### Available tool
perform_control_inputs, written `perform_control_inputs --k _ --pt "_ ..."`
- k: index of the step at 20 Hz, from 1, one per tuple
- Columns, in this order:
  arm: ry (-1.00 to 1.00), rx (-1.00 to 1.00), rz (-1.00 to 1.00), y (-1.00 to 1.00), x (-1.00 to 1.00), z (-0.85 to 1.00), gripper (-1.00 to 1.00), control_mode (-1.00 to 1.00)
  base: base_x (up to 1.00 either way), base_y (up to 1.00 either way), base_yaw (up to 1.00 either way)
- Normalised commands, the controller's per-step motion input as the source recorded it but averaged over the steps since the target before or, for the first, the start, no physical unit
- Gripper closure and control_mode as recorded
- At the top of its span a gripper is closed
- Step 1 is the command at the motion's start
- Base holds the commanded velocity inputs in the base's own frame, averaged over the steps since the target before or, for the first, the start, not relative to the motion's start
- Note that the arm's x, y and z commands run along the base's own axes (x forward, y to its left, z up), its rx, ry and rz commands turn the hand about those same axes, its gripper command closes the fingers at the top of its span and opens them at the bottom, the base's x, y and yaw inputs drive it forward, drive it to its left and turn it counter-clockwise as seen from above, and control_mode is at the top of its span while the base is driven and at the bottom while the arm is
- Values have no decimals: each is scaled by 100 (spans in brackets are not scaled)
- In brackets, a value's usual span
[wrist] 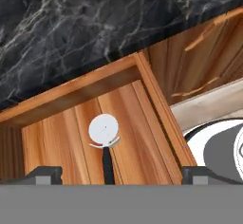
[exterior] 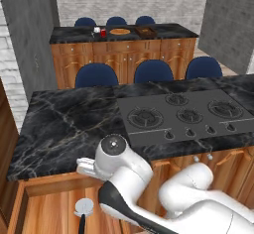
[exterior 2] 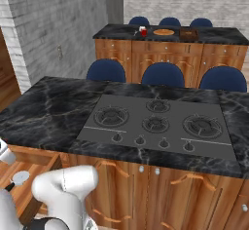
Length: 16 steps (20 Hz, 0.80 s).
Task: Take the pizza cutter from the drawer on the left and place it on the dining counter for cutting.
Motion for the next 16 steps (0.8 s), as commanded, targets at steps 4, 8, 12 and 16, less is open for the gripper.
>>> perform_control_inputs --k 4,8,12,16 --pt "37 -3 10 34 -4 -32 -100 -100 0 0 0" --pt "10 -1 18 34 -8 -58 -100 -100 0 0 0" --pt "6 0 14 23 0 -36 -100 -100 0 0 0" --pt "0 0 14 7 0 -58 -100 -100 0 0 0"
